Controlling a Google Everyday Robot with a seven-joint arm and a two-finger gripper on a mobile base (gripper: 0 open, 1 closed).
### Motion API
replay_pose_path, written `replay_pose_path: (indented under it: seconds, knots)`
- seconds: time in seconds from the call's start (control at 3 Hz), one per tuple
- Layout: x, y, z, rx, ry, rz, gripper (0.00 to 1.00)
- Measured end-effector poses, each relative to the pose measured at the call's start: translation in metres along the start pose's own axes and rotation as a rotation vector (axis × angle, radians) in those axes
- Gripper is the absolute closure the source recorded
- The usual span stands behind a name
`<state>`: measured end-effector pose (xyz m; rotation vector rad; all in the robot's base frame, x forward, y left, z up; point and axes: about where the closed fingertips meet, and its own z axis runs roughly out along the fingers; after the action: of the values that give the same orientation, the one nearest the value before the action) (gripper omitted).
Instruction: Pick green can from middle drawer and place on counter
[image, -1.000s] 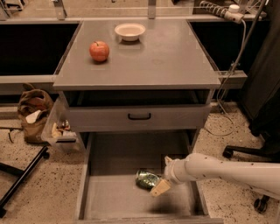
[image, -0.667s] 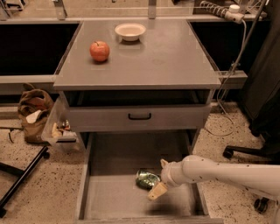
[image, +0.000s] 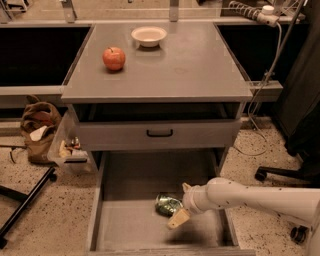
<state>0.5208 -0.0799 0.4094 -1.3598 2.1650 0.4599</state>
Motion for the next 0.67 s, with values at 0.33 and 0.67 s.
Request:
replay_pose_path:
  seconds: [0.33,0.67]
  knots:
    - [0.003,0.001,0.014,-0.025,-0.010,0.034,0.00]
    - [0.006,0.001,0.025,-0.047,-0.021,0.065,0.00]
